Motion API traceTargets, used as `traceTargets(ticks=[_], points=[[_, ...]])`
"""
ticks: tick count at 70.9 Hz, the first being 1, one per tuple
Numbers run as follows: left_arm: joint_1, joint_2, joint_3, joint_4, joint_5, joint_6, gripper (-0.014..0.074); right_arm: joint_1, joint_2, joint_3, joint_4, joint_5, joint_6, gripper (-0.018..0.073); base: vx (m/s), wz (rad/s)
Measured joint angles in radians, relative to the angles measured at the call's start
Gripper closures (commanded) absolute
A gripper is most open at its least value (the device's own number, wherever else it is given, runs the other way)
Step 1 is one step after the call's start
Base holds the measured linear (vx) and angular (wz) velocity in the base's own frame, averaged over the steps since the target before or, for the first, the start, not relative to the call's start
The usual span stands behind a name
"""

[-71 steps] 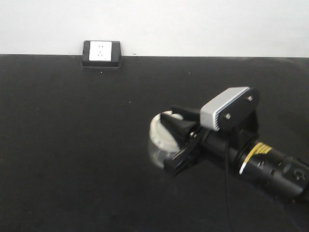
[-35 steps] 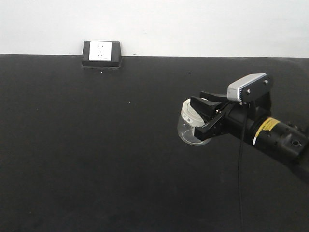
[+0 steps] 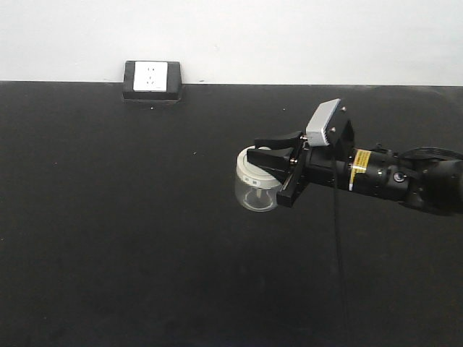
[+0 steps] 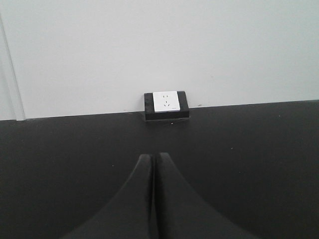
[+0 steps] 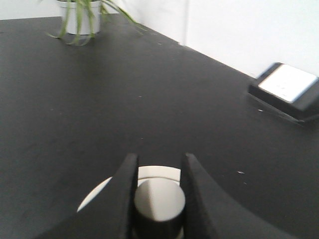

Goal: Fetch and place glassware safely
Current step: 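Extend the right gripper over the countertop and lower the jar onto it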

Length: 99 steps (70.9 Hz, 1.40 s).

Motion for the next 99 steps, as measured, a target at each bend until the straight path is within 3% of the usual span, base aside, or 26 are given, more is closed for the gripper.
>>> traceTargets(ticks=[13, 42, 70, 84, 99], points=[[0.0, 0.0, 0.0, 0.0, 0.0, 0.0, 0.0603, 0.0, 0.117, -0.068, -0.026, -0.083, -0.042, 0.056, 0.0, 0.0], [0.0, 0.0, 0.0, 0.0, 0.0, 0.0, 0.0603, -0.001, 0.261, -0.082, -0.052, -0.088, -0.167, 0.056, 0.0, 0.0], [0.0, 0.0, 0.0, 0.0, 0.0, 0.0, 0.0603, -0.001, 0.283, -0.087, -0.036, -0.111, -0.188, 0.0527, 0.0, 0.0], [0.0, 0.0, 0.0, 0.0, 0.0, 0.0, 0.0603, -0.001, 0.283, -0.087, -0.036, -0.111, -0.182, 0.0349, 0.0, 0.0], [0.0, 0.0, 0.0, 0.0, 0.0, 0.0, 0.0603, -0.001, 0.283, -0.087, -0.037, -0.111, -0.172, 0.0003, 0.0, 0.0]])
